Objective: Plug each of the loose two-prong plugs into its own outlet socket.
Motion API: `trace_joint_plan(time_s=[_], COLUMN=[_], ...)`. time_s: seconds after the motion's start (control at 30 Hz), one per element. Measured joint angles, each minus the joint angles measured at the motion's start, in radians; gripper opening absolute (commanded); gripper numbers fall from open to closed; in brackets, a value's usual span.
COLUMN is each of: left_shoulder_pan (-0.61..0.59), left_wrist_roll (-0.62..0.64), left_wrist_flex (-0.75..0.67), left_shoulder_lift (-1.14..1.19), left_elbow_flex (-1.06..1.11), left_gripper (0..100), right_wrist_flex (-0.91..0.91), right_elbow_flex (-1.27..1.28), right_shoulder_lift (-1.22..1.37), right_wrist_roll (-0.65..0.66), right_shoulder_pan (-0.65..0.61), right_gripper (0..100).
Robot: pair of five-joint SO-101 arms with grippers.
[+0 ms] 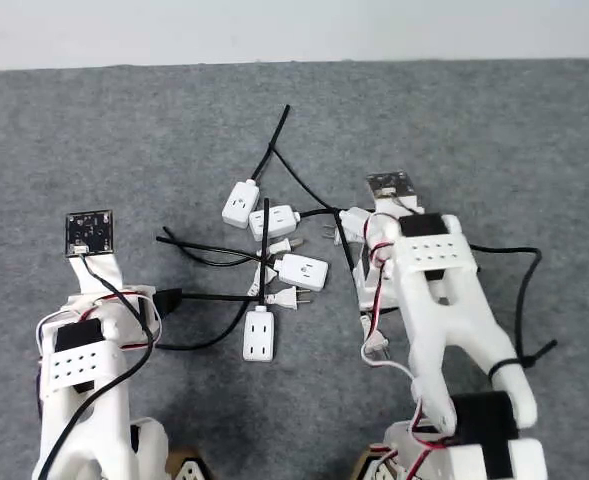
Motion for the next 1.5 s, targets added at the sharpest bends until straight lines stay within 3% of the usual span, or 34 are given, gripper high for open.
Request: trace_joint_plan(time_s=[0.17, 0.63, 1.17, 1.23, 1.3, 1.5], left_shoulder_pan=[0.000, 0.000, 0.000, 0.000, 0.000, 0.000], left_wrist_roll=[0.000, 0.000, 0.000, 0.000, 0.000, 0.000], left_wrist_flex=[0.000, 0.000, 0.000, 0.000, 0.000, 0.000], left_shoulder_lift=[0.000, 0.000, 0.000, 0.000, 0.000, 0.000], left_elbow_flex=[0.000, 0.000, 0.000, 0.000, 0.000, 0.000], left_gripper=[36, 36, 36, 36, 36, 36], right_wrist_flex=[-0.100, -0.183, -0.207, -0.204, -0.204, -0.204], right_elbow_flex=[0.103, 0.107, 0.043, 0.037, 0.037, 0.035], right_shoulder_lift=[-0.002, 0.126, 0.236, 0.241, 0.242, 0.242], right_wrist_roll=[0.012, 0.055, 0.135, 0.146, 0.164, 0.178], right_shoulder_pan=[-0.009, -0.115, -0.066, -0.066, -0.066, -0.066], right_gripper=[11.3, 11.2, 11.1, 8.9, 0.0, 0.7])
